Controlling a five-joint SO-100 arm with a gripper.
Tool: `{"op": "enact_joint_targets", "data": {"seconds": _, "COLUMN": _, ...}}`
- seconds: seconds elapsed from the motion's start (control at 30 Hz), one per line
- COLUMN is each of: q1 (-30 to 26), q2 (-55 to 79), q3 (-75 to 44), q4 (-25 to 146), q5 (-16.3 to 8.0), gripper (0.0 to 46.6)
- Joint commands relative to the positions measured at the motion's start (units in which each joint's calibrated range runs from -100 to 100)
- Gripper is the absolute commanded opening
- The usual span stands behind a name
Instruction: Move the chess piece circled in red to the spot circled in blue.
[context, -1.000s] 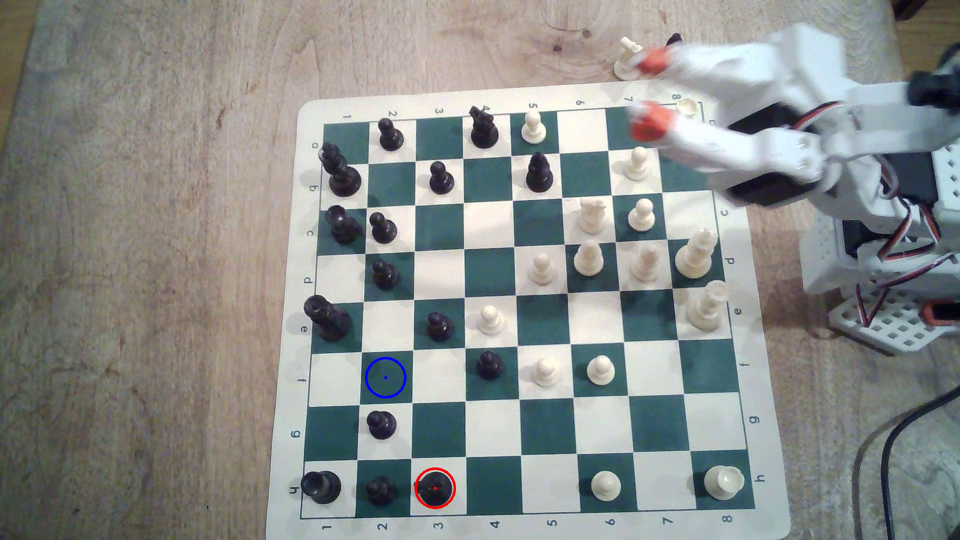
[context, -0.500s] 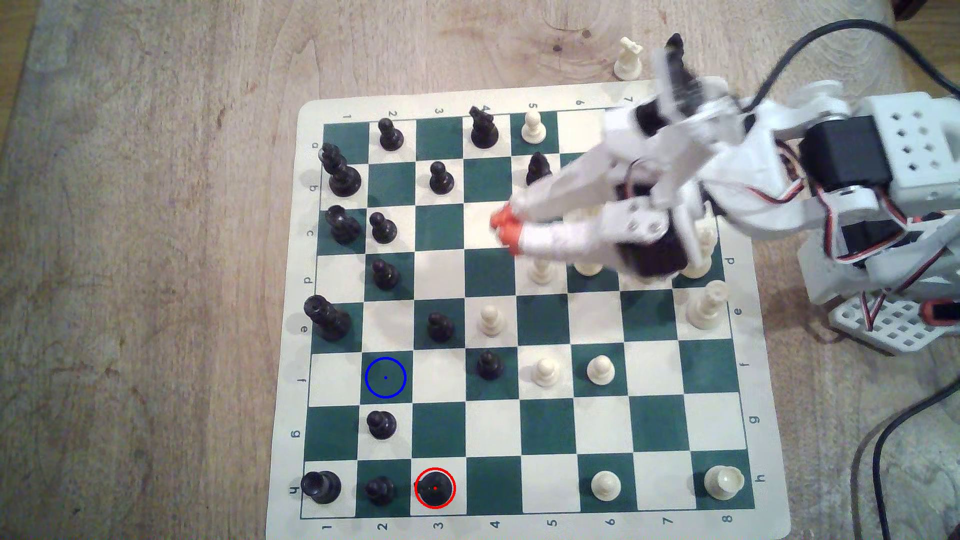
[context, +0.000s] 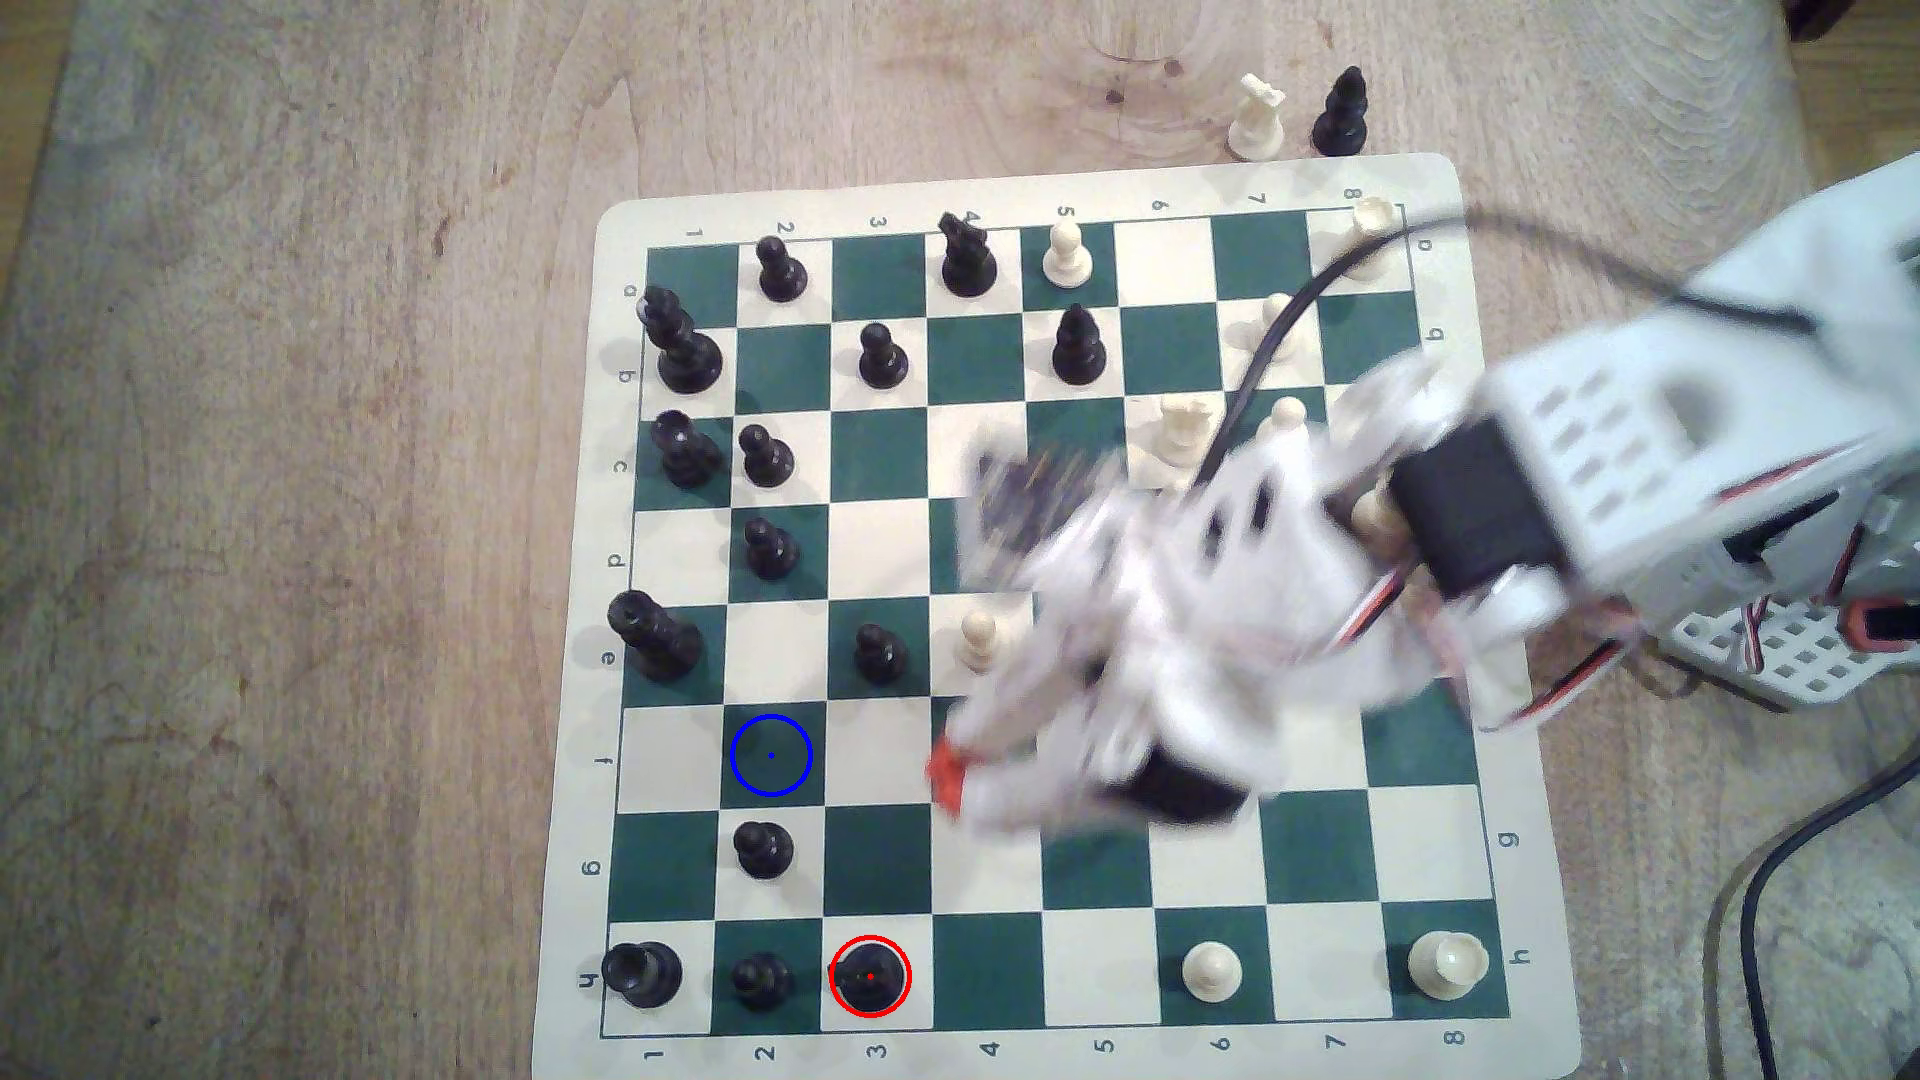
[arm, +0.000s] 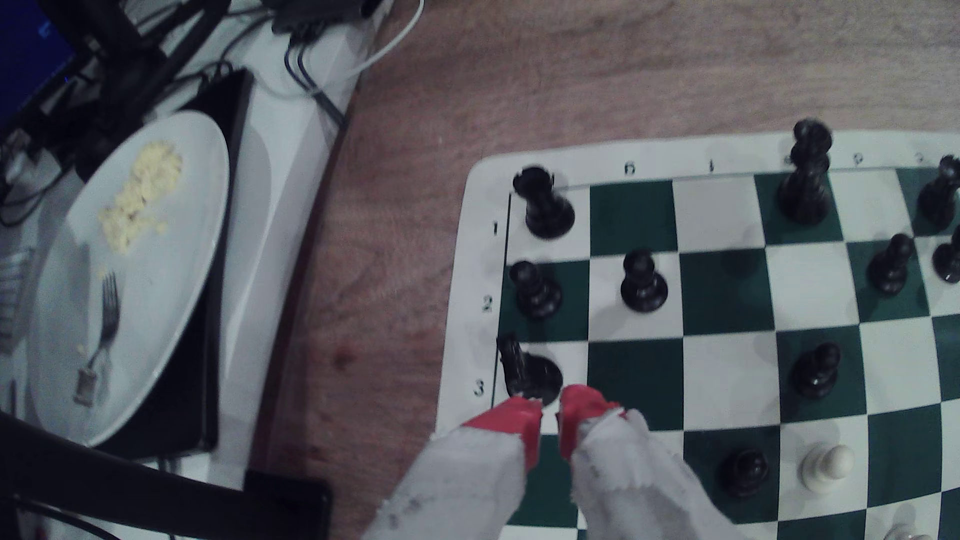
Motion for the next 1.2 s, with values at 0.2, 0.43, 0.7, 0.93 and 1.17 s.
{"op": "enact_joint_targets", "data": {"seconds": 0.2, "q1": -1.7, "q2": 17.7, "q3": -16.0, "q4": 0.0, "q5": -0.6, "gripper": 5.2}}
{"op": "enact_joint_targets", "data": {"seconds": 0.43, "q1": -2.7, "q2": 25.3, "q3": -23.8, "q4": 2.6, "q5": -1.0, "gripper": 10.4}}
{"op": "enact_joint_targets", "data": {"seconds": 0.7, "q1": -3.3, "q2": 31.3, "q3": -28.5, "q4": 2.6, "q5": -0.9, "gripper": 15.4}}
{"op": "enact_joint_targets", "data": {"seconds": 0.93, "q1": -2.8, "q2": 33.2, "q3": -31.0, "q4": 2.6, "q5": -0.5, "gripper": 15.8}}
{"op": "enact_joint_targets", "data": {"seconds": 1.17, "q1": -2.3, "q2": 35.8, "q3": -33.4, "q4": 1.7, "q5": -0.3, "gripper": 14.6}}
